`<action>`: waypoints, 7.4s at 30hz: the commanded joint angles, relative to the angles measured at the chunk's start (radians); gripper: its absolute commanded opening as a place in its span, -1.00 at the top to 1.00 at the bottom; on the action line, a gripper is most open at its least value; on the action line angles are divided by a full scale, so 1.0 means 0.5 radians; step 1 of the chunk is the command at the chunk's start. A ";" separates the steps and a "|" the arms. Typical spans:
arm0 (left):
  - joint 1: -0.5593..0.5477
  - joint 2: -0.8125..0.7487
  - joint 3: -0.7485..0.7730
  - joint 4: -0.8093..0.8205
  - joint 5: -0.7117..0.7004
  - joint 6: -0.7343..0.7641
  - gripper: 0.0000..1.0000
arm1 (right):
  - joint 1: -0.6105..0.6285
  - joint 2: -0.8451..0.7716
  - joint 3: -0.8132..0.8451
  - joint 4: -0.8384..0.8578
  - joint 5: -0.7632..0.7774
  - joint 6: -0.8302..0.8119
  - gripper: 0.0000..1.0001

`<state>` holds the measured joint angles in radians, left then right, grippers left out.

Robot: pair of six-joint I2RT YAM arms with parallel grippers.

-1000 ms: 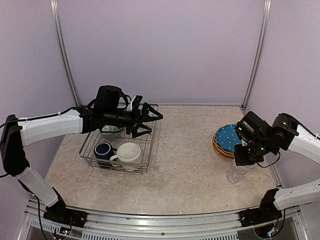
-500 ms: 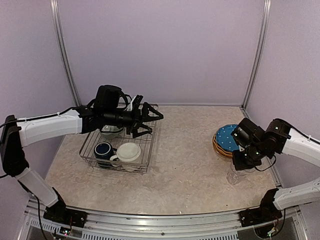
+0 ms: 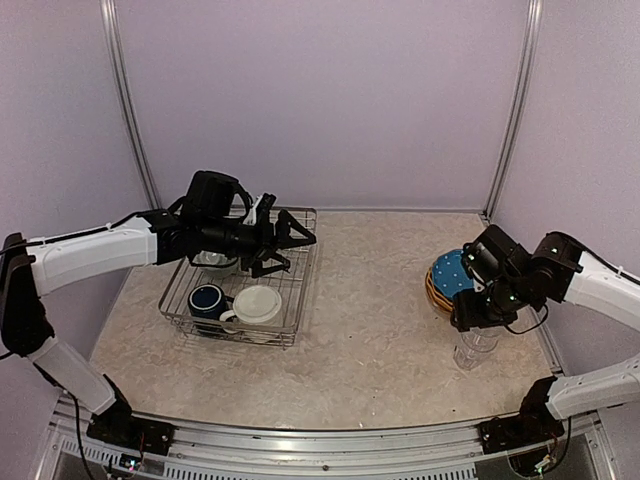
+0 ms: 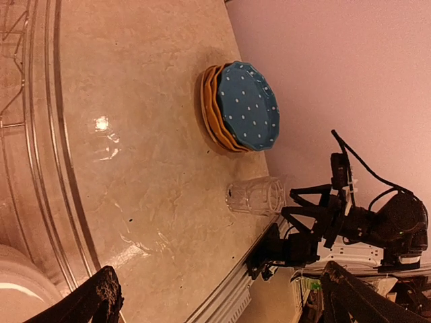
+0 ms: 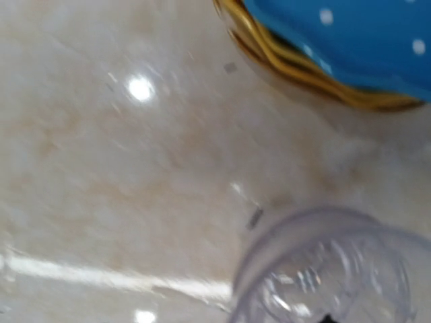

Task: Unload the mixed dishes from the dish rack
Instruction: Place the cup on the cup, then grab the cup from the dish rack, then pass from the left arm to the right, then place the cup at the center of the board.

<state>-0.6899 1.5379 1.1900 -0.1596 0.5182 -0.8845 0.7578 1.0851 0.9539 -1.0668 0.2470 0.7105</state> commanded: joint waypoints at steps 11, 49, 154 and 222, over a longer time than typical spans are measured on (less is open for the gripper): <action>0.355 -0.153 0.282 -1.242 -0.962 0.532 -0.98 | -0.017 -0.150 0.144 0.487 0.087 -0.142 -0.54; 0.401 0.089 0.236 -1.920 -0.929 0.675 -0.97 | -0.017 0.057 0.101 0.778 -0.075 -0.247 -0.62; 0.324 0.054 0.076 0.862 0.777 -0.727 0.25 | -0.006 0.420 -0.101 2.583 -1.314 0.072 -0.91; 0.178 -0.684 -0.080 -0.772 -0.462 0.389 -0.98 | 0.008 0.739 0.386 0.336 -0.526 -0.056 1.00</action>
<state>-0.5995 1.2346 1.1755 -0.4500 0.3363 -0.7418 0.7563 1.3769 1.0718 -0.7967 -0.0399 0.7105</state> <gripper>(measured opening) 0.989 0.048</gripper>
